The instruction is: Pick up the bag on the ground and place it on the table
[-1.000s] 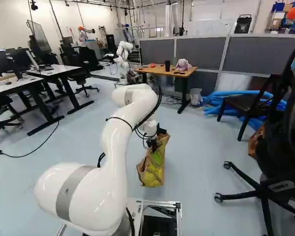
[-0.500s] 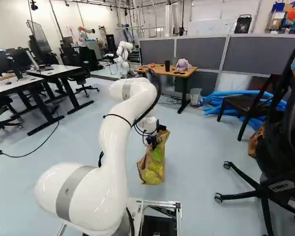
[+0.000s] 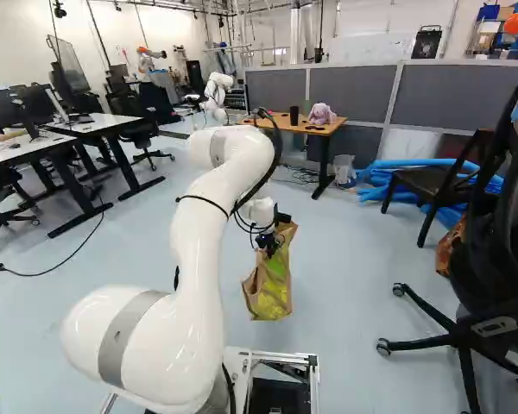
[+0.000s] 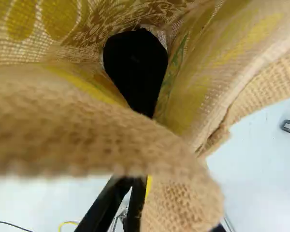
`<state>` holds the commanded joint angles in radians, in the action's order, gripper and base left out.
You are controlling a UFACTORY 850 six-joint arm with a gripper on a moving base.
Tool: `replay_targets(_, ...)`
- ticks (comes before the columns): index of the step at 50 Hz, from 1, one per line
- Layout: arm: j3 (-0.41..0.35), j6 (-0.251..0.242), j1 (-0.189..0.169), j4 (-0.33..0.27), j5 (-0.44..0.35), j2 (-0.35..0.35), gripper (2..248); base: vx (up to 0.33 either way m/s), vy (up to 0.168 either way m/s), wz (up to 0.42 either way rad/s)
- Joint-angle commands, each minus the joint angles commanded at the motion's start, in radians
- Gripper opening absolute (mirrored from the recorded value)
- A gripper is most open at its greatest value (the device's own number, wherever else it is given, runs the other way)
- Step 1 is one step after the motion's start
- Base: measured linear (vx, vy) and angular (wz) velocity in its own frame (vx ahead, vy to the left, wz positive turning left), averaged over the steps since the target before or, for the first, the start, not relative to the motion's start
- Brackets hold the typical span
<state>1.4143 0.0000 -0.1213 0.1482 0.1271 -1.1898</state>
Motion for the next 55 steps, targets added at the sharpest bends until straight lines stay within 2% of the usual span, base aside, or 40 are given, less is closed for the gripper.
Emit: replay_targets(55, -0.141, 0.0, 0.0, -0.001, 0.0, 0.198, 22, 0.0, 0.0, 0.0)
